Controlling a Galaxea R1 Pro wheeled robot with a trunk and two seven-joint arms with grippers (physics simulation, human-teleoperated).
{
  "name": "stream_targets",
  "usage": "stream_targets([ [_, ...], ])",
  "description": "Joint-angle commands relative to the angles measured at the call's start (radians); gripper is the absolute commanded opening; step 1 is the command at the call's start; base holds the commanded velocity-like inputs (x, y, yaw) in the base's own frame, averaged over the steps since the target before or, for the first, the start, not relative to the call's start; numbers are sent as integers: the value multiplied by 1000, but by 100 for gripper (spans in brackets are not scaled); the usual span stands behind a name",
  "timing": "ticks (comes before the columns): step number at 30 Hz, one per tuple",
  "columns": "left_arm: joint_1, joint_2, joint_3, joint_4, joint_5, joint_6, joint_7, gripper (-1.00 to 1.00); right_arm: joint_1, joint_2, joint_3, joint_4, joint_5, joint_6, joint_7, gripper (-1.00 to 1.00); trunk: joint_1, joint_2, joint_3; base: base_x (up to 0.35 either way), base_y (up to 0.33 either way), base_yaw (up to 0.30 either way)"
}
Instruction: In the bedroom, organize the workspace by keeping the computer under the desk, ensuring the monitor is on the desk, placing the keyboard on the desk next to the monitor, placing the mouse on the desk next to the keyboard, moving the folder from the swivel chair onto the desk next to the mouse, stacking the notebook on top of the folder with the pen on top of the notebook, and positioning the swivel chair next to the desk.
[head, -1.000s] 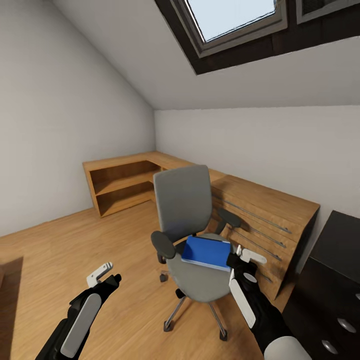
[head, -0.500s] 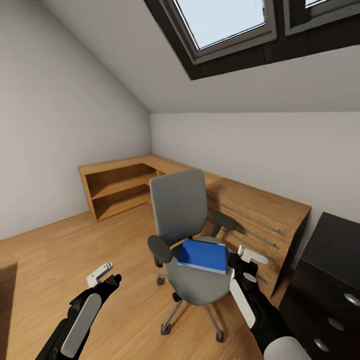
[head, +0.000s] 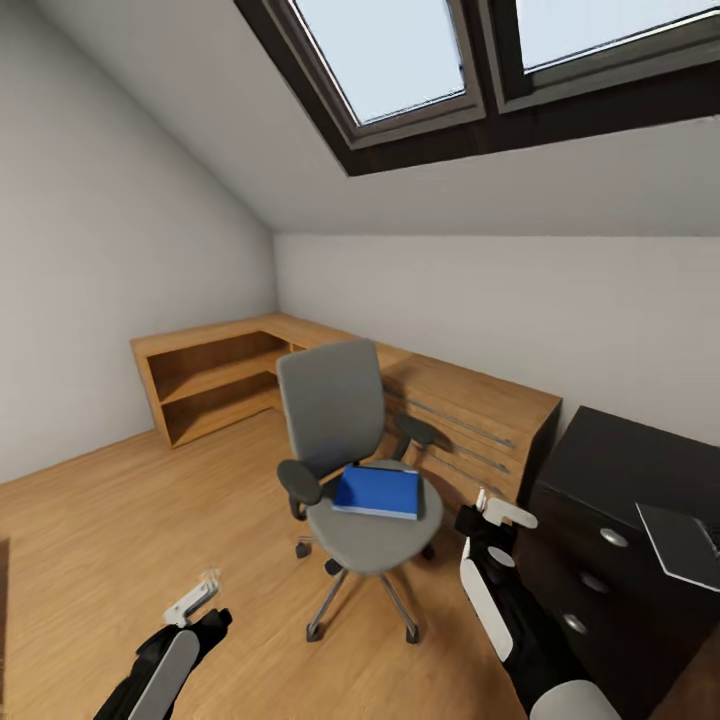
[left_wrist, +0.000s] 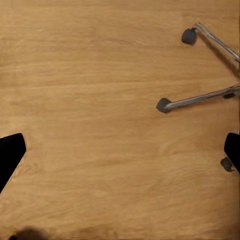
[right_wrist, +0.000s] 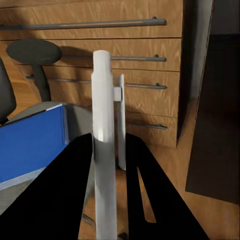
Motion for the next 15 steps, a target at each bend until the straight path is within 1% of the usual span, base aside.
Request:
stream_targets([
  [1, 2, 4, -3, 21, 7, -1, 9, 100, 1, 0, 4, -3, -4, 5, -7, -100, -5, 6, 2, -336, 0, -42],
  [2, 16, 20, -4, 111, 7, -29, 7, 100, 4, 0, 10, -12, -4, 5, -7, -100, -8, 13, 5, -337, 0, -17],
  [3, 18, 24, -4, 136, 6, -43, 6, 100, 5, 0, 11, -15, -4, 5, -7, -100, -12, 20, 9, -336, 0, -14],
  [4, 22, 31, -5, 189, 6, -73, 0, 100, 6, -1, 12, -21, -4, 5, -7, -100, -16, 27, 12, -337, 0, -9],
  [5, 27, 40, -21, 310, -2, -166, -70, 100, 11, -1, 16, -32, -4, 8, -7, -100, -20, 34, 15, -335, 0, -3],
  [6, 28, 42, -37, 354, -18, -205, -124, 100, 12, 0, 19, -34, -4, 16, -7, -100, -24, 41, 18, -328, 0, -2],
  [7, 28, 43, -45, 375, -30, -224, -153, 100, 13, 0, 20, -35, -4, 21, -7, -100, -28, 48, 21, -323, 0, -1],
  [8, 29, 44, -58, 416, -61, -262, -211, 100, 14, 0, 21, -41, -4, 35, -7, -100, -31, 55, 24, -313, 0, -1],
  [9, 29, 45, -71, 467, -121, -323, -286, 100, 16, 0, 23, -56, -4, 57, -7, -100, -35, 62, 27, -303, 0, 0],
  [10, 30, 41, -80, 524, -207, -420, -343, 100, 34, -1, 24, -87, -3, 76, -7, -100, -39, 69, 31, -216, 0, 0],
  [12, 30, 39, -82, 557, -240, -466, -360, 100, 46, -1, 24, -104, -3, 81, -7, -100, -47, 83, 37, -113, 0, 0],
  [15, 30, 38, -83, 574, -256, -488, -367, 100, 54, -2, 33, -112, -3, 84, -7, -100, -58, 104, 46, -41, 0, -35],
])
